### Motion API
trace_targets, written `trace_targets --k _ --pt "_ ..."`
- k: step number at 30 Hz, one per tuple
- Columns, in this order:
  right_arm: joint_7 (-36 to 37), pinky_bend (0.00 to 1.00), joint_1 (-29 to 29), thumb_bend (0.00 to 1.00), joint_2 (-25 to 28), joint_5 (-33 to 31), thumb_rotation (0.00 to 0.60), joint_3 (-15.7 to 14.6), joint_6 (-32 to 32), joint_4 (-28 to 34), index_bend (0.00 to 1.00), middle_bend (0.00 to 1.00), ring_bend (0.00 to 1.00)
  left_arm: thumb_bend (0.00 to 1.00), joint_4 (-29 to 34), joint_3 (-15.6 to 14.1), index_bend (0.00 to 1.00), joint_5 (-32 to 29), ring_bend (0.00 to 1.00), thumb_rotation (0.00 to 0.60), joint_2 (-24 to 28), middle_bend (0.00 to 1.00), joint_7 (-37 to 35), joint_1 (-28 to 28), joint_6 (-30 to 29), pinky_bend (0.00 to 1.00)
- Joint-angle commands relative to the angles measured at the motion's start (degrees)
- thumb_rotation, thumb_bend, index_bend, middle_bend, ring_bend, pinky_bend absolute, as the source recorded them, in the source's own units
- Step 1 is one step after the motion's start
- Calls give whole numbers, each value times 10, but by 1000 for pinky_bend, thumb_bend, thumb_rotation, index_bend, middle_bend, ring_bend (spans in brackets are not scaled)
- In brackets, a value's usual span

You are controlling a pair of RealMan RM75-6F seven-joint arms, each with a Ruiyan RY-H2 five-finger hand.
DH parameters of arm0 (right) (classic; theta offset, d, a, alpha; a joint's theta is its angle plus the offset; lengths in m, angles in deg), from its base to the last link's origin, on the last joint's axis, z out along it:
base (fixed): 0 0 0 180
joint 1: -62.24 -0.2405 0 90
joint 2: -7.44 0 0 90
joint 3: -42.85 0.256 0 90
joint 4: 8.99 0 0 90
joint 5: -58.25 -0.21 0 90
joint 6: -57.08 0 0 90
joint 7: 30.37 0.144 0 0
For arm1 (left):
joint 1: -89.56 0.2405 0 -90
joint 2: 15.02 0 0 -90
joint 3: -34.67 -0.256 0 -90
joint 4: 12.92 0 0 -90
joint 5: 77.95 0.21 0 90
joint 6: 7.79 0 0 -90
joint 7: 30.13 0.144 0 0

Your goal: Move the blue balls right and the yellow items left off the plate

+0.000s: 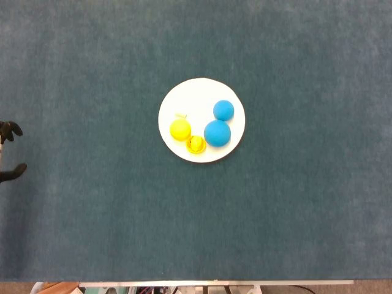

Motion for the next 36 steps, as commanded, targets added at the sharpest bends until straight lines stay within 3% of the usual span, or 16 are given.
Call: trace_targets --k 1,17,36 --pt "1 188 -1 108 -1 2 600 -1 -1 0 363 318 214 11 1 0 415 1 389 600 1 485 0 1 -1 514" --pt "42 231 -29 108 -7 28 600 14 -15 -21 363 318 214 11 13 5 415 -13 389 600 2 485 8 -2 2 514" --pt "91 216 -198 46 -48 112 600 53 -129 -75 363 263 183 11 16 -8 415 -10 389 600 -7 486 11 16 -16 514"
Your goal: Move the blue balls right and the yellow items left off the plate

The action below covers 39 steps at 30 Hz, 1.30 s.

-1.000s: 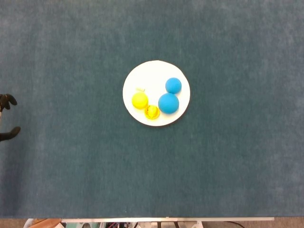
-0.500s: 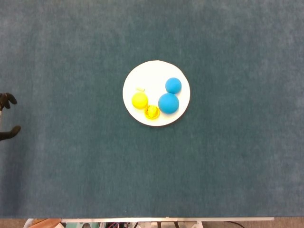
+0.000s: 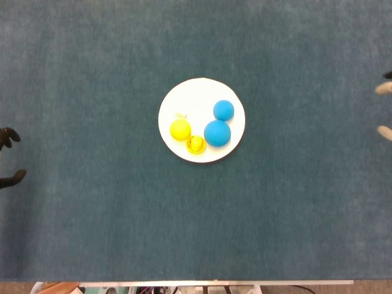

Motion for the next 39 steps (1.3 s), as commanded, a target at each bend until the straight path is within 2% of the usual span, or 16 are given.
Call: trace_targets --k 1,9,18,30,39 --pt "3 216 -40 45 -18 16 600 9 -30 -14 363 263 183 11 -3 0 415 1 389 600 -1 486 -4 0 2 514" --pt "13 216 -121 44 -53 49 600 16 -77 -43 363 262 177 11 -23 -2 417 -2 389 600 -6 486 -29 4 4 514" --pt "29 216 -200 13 -94 83 600 2 -127 -80 363 262 177 11 -43 -4 417 -5 389 600 -6 486 -58 14 -1 514" --pt "76 216 -269 11 -148 105 600 -25 -157 -121 363 262 177 11 -62 6 417 -26 390 600 7 486 -77 26 -7 515" --pt "105 216 -312 11 -200 102 600 -41 -187 -175 363 262 175 11 -74 6 417 -36 390 600 19 485 -101 44 -17 515"
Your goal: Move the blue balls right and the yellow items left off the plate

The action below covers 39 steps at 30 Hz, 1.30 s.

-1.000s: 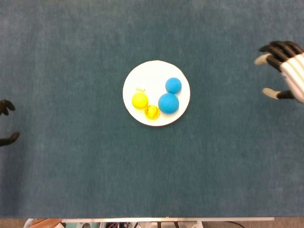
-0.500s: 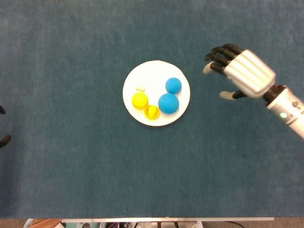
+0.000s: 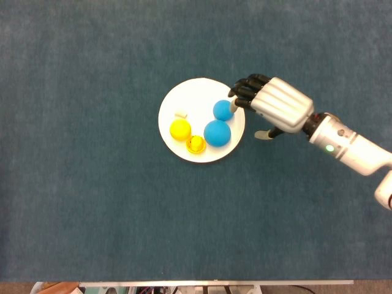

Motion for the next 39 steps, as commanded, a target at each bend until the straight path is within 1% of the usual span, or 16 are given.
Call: trace_targets --k 1,7,16,23,28,32,39 --pt "11 215 -14 11 -18 -4 600 -7 -10 -19 363 262 173 11 -5 -1 417 -2 390 600 2 485 -8 5 -1 515" --pt "28 212 -31 11 -41 -5 600 -16 -12 -43 363 262 171 11 -20 -1 417 -3 390 600 0 485 -28 11 -1 515" --pt "31 194 -53 11 -59 -9 600 -28 -25 -66 363 260 163 11 -36 -2 417 0 390 600 -3 485 -50 18 -1 515" --pt "-2 99 -67 11 -66 -6 600 -37 -32 -75 363 243 122 11 -44 -1 417 1 390 600 -6 485 -60 22 0 515" --pt "-32 58 -70 2 -72 -12 600 -37 -33 -76 354 218 79 11 -50 -2 417 1 390 600 -8 485 -66 24 3 515" --pt "-50 50 -72 0 -75 -23 600 -34 -38 -74 310 196 53 11 -54 -2 417 2 390 600 -10 485 -71 26 2 515" --pt "-55 49 -76 0 -87 -40 600 -31 -46 -81 289 193 52 11 -61 -1 417 1 390 600 -13 485 -79 29 5 515"
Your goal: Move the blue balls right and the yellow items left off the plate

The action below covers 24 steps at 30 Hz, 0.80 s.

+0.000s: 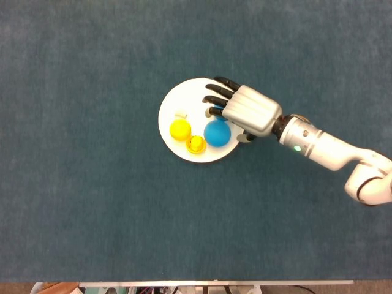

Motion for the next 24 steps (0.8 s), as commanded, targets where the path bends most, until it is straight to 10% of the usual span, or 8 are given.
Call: trace_targets --k 1,24 --pt "1 49 -2 0 -5 -5 600 1 -4 -5 281 191 51 11 -2 0 417 0 390 600 -1 485 -2 0 1 515" --pt "58 49 -19 0 -33 -9 600 -20 -13 -31 246 187 50 11 -20 0 417 2 390 600 -7 485 -22 9 5 515"
